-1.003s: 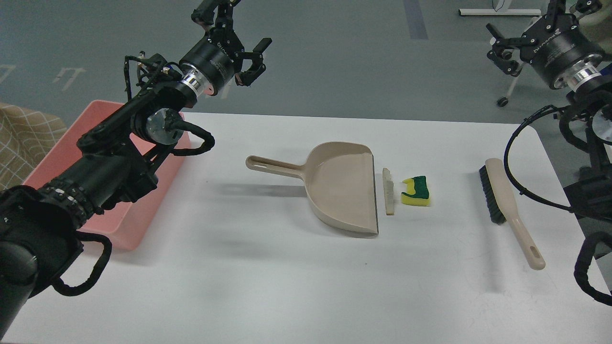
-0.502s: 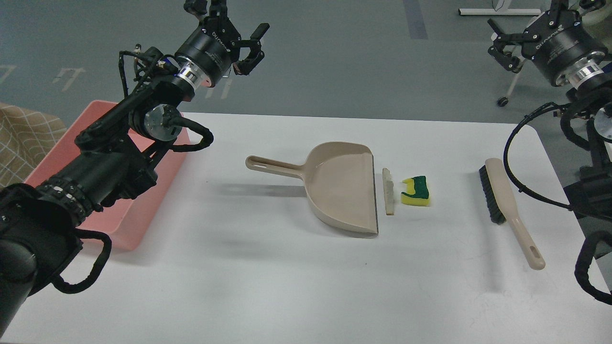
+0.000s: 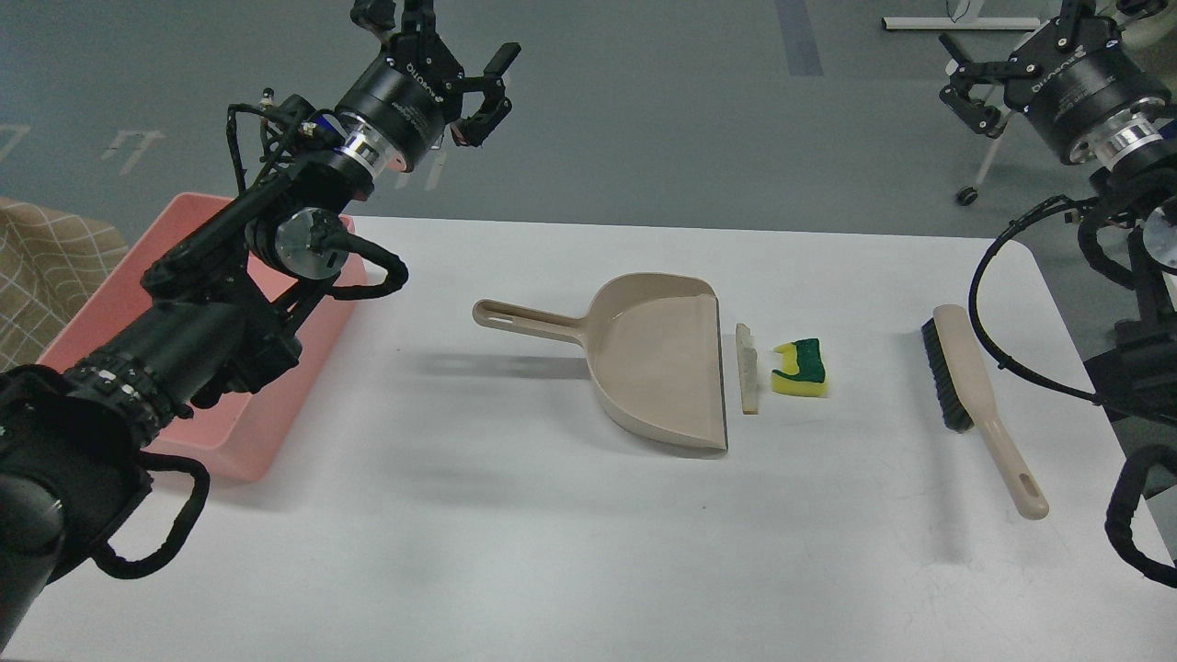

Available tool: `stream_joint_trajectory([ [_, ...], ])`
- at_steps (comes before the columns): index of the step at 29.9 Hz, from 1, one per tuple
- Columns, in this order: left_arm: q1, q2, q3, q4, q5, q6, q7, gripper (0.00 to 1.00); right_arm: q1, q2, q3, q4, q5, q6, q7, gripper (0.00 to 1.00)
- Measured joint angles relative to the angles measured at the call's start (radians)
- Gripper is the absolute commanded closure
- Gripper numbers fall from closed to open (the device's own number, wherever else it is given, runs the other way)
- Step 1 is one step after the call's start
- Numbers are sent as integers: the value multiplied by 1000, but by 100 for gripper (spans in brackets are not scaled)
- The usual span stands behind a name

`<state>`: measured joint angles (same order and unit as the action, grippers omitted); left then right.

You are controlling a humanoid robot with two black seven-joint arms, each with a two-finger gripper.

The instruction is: Sweep and dump garbage into bin

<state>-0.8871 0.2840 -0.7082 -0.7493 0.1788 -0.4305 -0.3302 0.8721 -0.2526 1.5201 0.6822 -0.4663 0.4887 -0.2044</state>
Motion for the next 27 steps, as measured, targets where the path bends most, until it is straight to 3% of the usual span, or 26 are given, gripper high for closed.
stream_joint_trajectory([
  [8,77,78,7,-195,13,18,9,4,-11,-14,0,-1,-2,0,8,0],
  [14,171,192,43,-383,52,106,6,11,-31,-39,22,7,-2,0,18,0],
  [19,287,291,55,-533,171,151,6,11,-51,-51,32,20,-2,0,19,0],
  [27,405,355,109,-618,354,237,6,19,-83,-53,35,67,-1,0,20,0],
])
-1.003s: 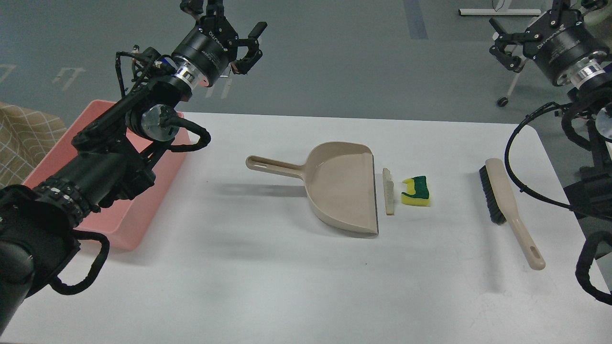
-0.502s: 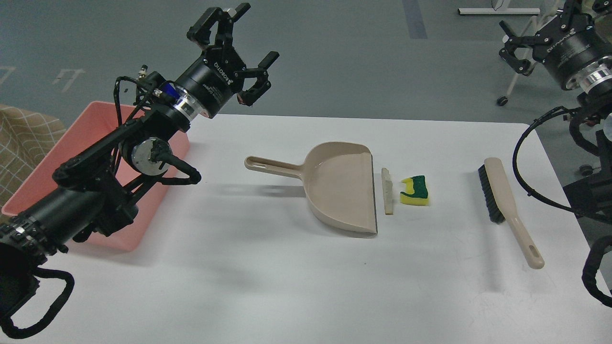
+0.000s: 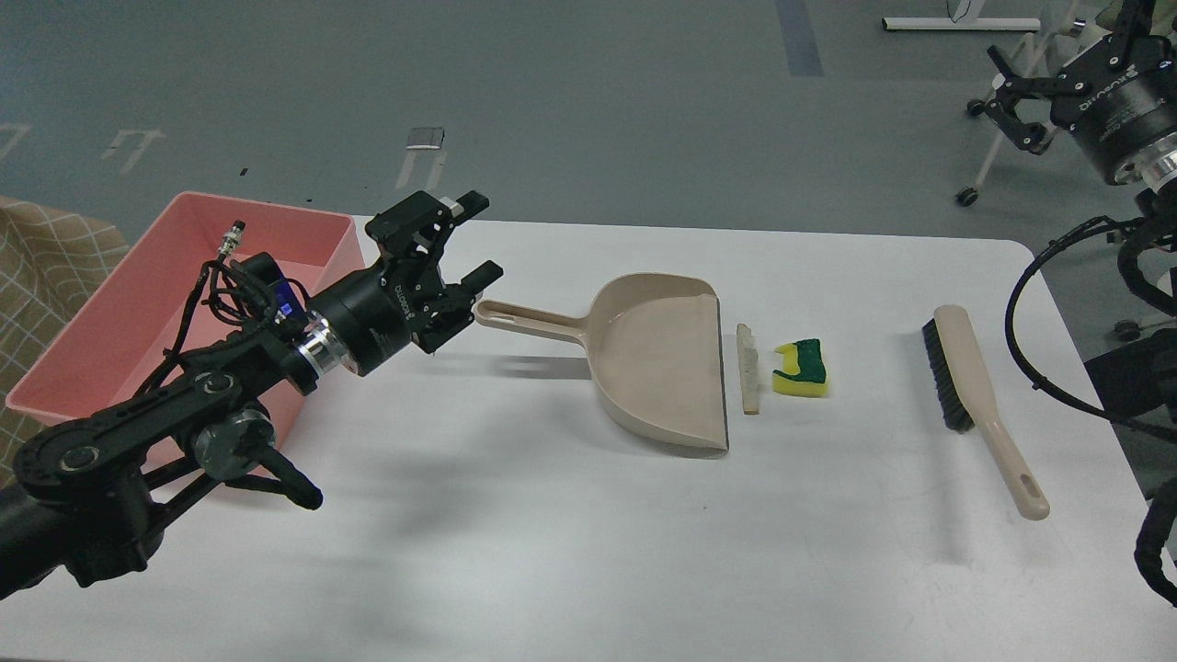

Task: Sweep and dump garbage into bin
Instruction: 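Lower the left gripper toward the beige dustpan handle, then close the left gripper on the dustpan handle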

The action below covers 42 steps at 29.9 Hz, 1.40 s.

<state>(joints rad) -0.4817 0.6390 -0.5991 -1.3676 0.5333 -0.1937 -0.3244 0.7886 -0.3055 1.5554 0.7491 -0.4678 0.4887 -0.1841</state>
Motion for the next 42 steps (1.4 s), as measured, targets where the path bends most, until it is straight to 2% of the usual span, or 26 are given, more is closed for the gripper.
stream_joint_trajectory([
  [10,23,-18,145,36,72,103,4,20,-8,-14,3,7,0,0,-1,0],
  [31,-62,-280,160,477,71,102,-7,20,-12,-14,3,4,-2,0,0,0],
  [33,-71,-293,158,503,70,102,-15,24,-12,-14,3,4,-2,0,0,0],
  [35,-77,-297,158,514,70,102,-23,35,-13,-14,3,4,-2,0,0,0],
  [38,-91,-297,158,519,69,101,-28,45,-14,-14,3,3,-2,0,0,0],
  [42,-101,-296,160,519,70,102,-38,51,-16,-15,4,3,-2,0,0,0],
])
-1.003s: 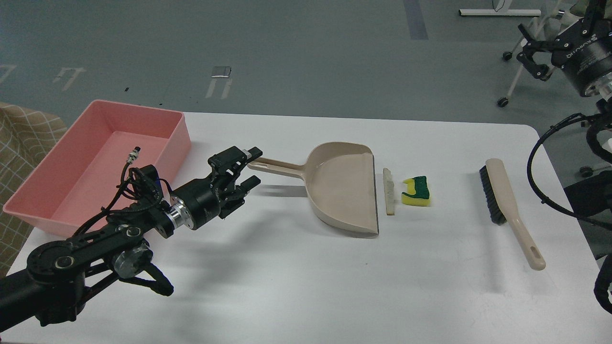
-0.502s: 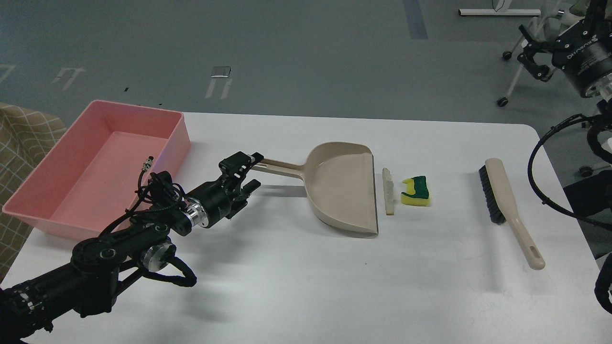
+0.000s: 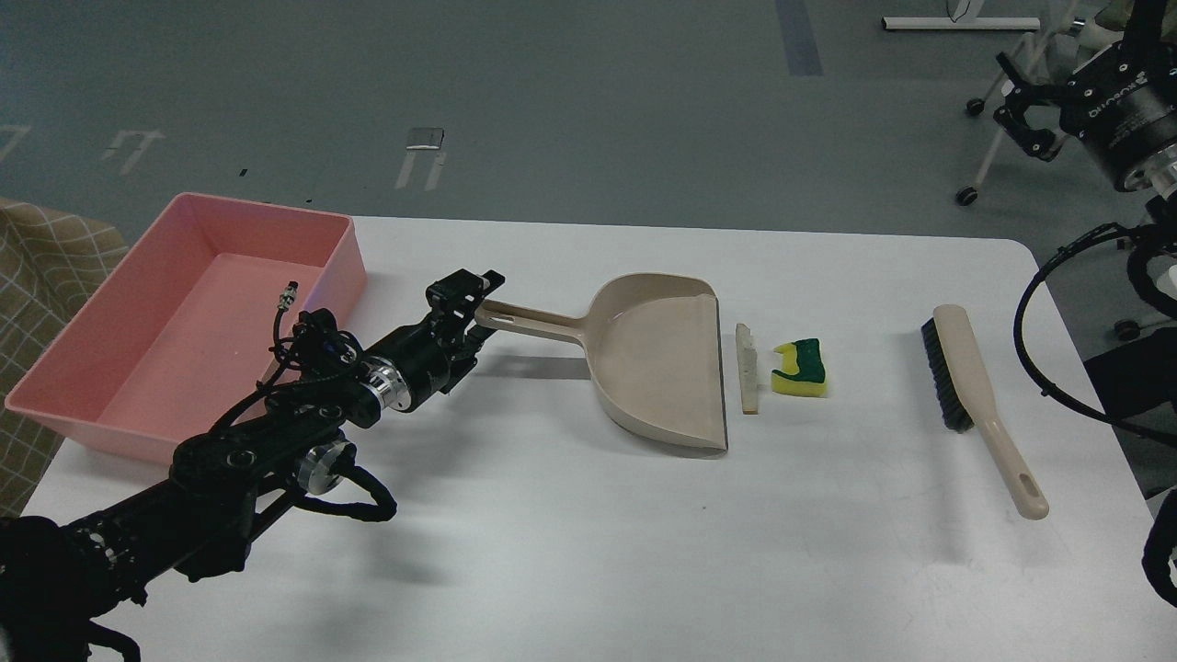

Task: Sweep and dump garbage into bin
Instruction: 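Close the left gripper on the dustpan handle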

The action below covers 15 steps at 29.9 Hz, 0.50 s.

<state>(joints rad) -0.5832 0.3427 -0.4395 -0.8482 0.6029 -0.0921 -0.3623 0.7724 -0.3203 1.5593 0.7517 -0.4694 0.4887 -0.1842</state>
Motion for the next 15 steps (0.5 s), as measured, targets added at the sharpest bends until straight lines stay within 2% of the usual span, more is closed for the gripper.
stream_joint_trajectory([
  [4,3,-5,2,-1,3,0,-17,51,-1,-1,1,0,0,0,0,0],
  [15,11,-5,2,-14,5,-1,-21,49,-7,-1,1,0,1,0,0,0],
])
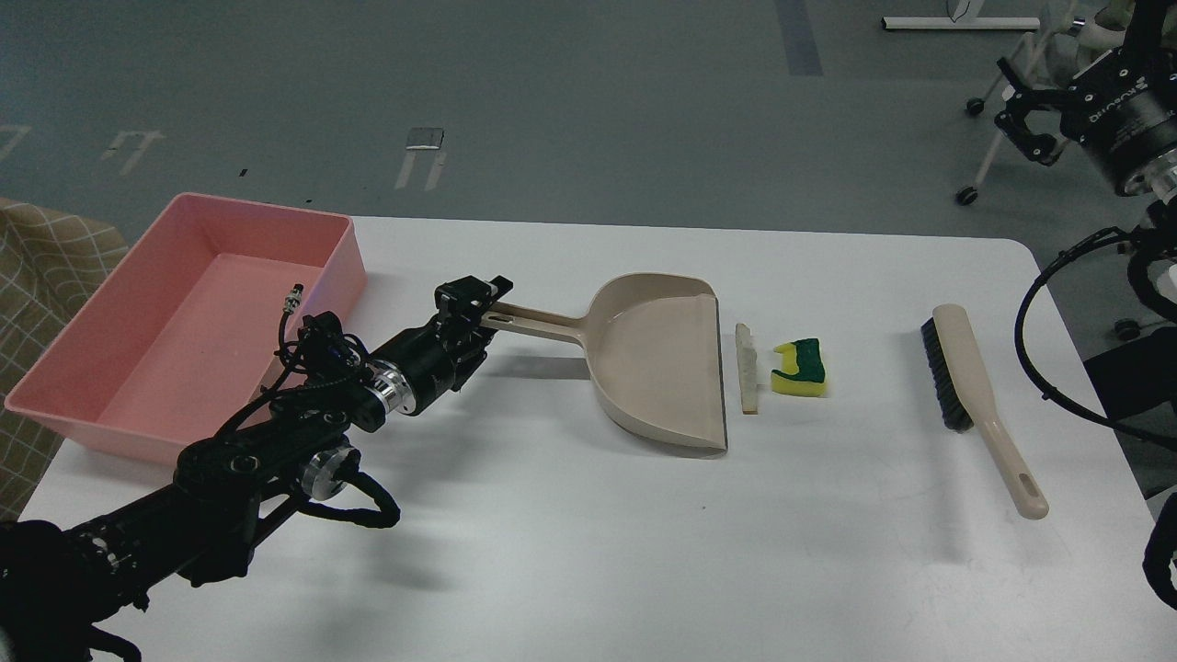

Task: Sweep and dump garbage into bin
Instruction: 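Close the left gripper on the dustpan handle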

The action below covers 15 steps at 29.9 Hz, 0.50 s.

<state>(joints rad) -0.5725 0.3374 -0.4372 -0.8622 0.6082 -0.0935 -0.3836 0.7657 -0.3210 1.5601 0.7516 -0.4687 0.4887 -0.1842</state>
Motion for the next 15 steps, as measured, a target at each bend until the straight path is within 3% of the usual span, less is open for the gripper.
stream_joint_trajectory([
  [5,0,0,1,-5,3,0,0,64,0,0,0,-1,0,0,0,0],
  [15,0,2,2,-11,4,-1,-1,64,0,0,1,-8,-1,0,0,0],
])
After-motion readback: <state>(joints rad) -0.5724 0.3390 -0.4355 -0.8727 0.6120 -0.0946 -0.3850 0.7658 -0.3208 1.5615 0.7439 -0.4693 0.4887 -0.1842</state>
